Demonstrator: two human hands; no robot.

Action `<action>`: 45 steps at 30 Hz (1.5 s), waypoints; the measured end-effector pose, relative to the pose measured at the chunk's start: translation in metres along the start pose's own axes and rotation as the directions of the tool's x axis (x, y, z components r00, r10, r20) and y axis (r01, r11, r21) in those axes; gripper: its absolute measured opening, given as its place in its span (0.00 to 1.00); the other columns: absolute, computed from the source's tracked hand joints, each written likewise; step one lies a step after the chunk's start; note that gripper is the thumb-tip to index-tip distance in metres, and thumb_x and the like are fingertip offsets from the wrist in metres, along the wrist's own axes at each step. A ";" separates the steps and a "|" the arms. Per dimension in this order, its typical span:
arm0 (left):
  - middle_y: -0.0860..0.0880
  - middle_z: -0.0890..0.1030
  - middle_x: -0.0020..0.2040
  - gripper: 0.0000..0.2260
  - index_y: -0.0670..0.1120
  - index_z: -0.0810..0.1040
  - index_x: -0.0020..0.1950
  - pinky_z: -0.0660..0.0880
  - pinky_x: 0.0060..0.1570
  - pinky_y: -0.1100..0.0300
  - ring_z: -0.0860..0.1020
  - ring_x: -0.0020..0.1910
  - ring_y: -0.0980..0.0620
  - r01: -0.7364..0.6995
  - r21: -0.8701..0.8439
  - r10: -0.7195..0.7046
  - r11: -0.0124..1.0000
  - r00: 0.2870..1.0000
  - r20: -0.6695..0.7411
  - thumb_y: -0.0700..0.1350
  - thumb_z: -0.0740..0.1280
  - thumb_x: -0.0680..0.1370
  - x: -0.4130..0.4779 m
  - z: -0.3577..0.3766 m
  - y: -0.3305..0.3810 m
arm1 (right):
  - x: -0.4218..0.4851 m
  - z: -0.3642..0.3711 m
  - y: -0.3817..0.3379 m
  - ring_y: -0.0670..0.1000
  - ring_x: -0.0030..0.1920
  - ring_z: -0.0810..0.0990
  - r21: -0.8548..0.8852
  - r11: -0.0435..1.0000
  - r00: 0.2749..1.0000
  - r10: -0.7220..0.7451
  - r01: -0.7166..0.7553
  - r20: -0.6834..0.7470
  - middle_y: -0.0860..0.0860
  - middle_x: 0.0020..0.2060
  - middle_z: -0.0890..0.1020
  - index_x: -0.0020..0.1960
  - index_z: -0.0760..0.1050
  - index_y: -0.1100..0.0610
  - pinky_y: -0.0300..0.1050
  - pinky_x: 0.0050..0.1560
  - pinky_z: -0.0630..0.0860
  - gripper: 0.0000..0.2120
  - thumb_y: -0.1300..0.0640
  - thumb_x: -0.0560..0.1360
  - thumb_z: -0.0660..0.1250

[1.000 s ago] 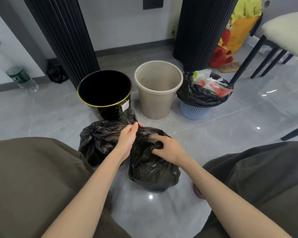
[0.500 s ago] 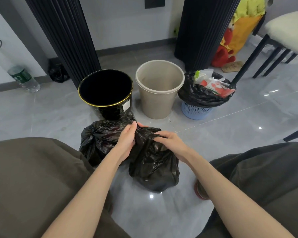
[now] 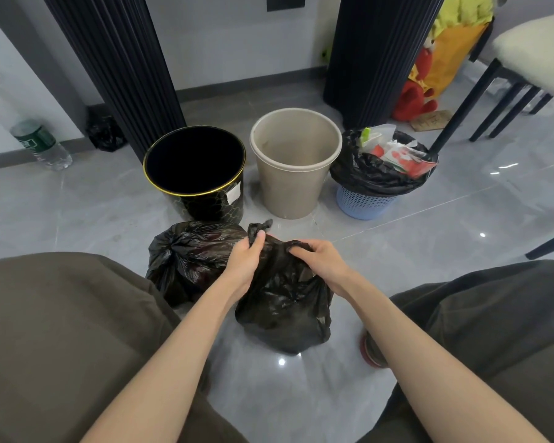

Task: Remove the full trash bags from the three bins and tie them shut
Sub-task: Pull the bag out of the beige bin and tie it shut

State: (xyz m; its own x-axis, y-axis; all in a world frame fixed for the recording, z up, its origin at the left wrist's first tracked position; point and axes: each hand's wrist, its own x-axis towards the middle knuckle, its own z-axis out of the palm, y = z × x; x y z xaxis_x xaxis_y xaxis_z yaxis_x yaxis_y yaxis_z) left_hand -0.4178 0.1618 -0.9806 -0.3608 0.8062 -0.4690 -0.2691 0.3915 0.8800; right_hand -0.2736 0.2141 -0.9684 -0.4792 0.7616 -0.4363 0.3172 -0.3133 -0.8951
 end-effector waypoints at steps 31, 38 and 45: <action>0.60 0.79 0.54 0.23 0.52 0.74 0.64 0.70 0.58 0.72 0.76 0.56 0.63 -0.351 0.444 0.189 0.825 0.910 0.368 0.45 0.74 0.70 -0.001 0.027 -0.025 | 0.007 -0.022 -0.018 0.55 0.62 0.75 0.552 0.833 0.985 0.114 -0.022 -0.133 0.63 0.56 0.78 0.35 0.67 0.58 0.42 0.58 0.69 0.17 0.59 0.82 0.54; 0.55 0.82 0.51 0.15 0.52 0.79 0.56 0.74 0.60 0.56 0.79 0.55 0.56 -0.326 0.557 0.068 0.764 0.899 0.433 0.51 0.73 0.71 0.007 0.042 -0.046 | 0.005 -0.031 -0.018 0.54 0.71 0.67 0.523 0.852 0.994 0.077 -0.024 -0.079 0.59 0.67 0.72 0.53 0.75 0.65 0.50 0.73 0.61 0.13 0.60 0.82 0.53; 0.46 0.85 0.42 0.11 0.46 0.84 0.44 0.75 0.46 0.55 0.81 0.45 0.48 -0.178 0.596 0.179 0.783 0.982 0.059 0.54 0.72 0.71 0.008 0.053 -0.046 | 0.004 -0.041 -0.014 0.55 0.70 0.69 0.652 0.758 0.994 0.072 0.000 -0.084 0.60 0.66 0.74 0.46 0.74 0.60 0.50 0.73 0.60 0.14 0.59 0.83 0.52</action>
State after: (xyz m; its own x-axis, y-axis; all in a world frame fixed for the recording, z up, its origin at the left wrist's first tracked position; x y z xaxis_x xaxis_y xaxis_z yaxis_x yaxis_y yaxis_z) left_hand -0.3611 0.1743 -1.0206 -0.3496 0.8879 -0.2990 0.3864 0.4274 0.8174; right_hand -0.2468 0.2447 -0.9544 -0.3843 0.7820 -0.4907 -0.2929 -0.6073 -0.7385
